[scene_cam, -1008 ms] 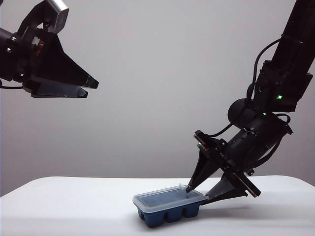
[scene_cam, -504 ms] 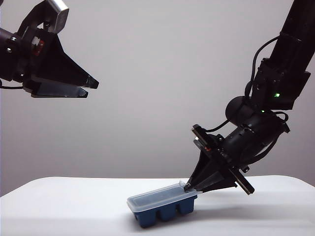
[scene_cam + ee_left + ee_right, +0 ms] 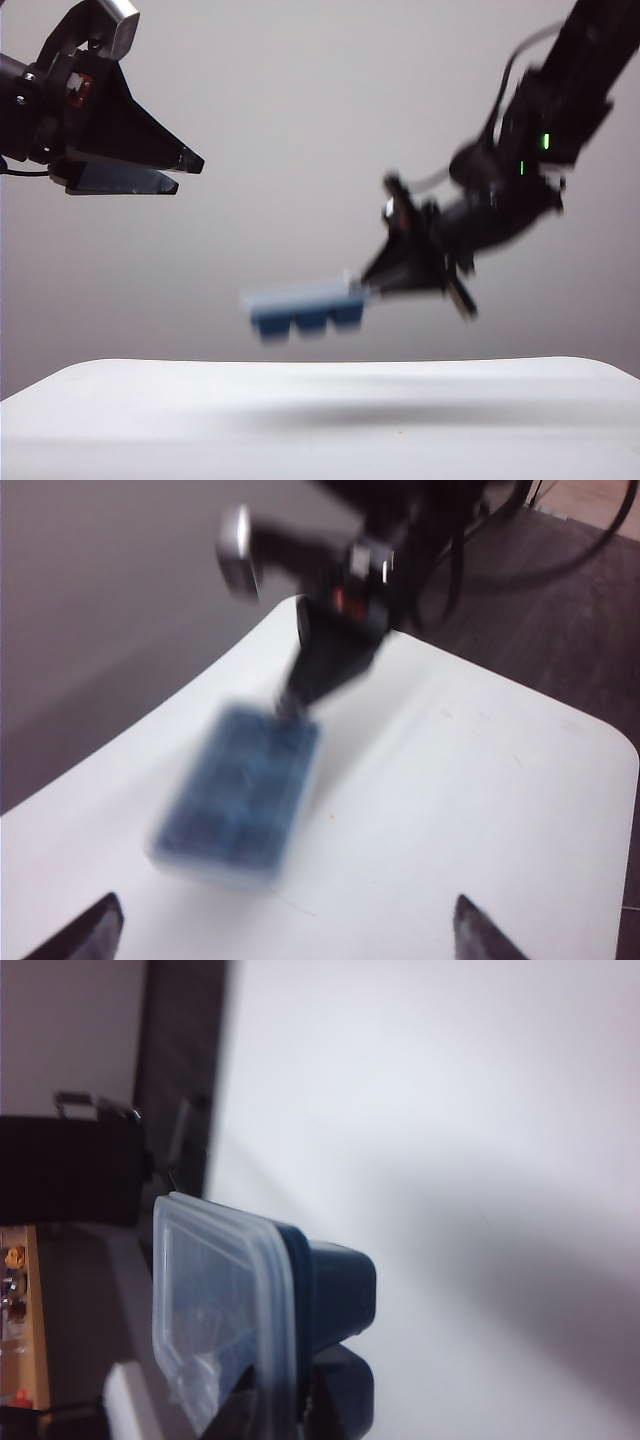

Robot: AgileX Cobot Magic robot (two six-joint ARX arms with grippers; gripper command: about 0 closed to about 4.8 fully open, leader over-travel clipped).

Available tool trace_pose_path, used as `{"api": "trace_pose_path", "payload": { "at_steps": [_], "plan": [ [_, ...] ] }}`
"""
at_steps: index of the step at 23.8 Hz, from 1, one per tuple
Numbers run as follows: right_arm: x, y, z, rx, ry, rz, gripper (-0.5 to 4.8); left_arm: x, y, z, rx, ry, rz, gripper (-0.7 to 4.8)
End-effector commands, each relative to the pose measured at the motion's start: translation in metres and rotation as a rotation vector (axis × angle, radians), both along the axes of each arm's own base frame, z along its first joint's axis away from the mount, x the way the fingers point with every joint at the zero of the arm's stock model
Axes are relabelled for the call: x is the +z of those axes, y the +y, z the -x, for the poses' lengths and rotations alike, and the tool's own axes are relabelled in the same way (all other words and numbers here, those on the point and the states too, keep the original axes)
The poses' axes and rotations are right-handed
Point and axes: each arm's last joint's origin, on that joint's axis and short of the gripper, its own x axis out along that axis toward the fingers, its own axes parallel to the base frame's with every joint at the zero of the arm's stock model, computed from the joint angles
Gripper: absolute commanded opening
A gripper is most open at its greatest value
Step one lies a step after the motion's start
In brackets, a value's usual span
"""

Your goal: Pick up the ice cube tray, remove its lid, and then place both the tray and the lid back on the table.

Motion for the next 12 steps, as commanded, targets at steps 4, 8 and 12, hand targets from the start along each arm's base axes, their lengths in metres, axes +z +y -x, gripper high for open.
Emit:
{"api": "trace_pose_path", "payload": {
  "at_steps": [4, 8, 12],
  "plan": [
    [0.079, -0.002, 0.007, 0.047, -0.083, -0.121, -0.08, 0.016, 0.003, -0.001, 0.073, -0.145, -0.014, 4.79],
    [0.111, -0.005, 0.020, 0.077, -0.124, -0.172, -0.08, 0.030, 0.004, 0.001, 0.099, -0.306, -0.035, 4.79],
    [0.134, -0.003, 0.032, 0.118, -0.124, -0.239, -0.08, 0.036, 0.001, 0.001, 0.056, -0.387, -0.013, 4.79]
  ]
}}
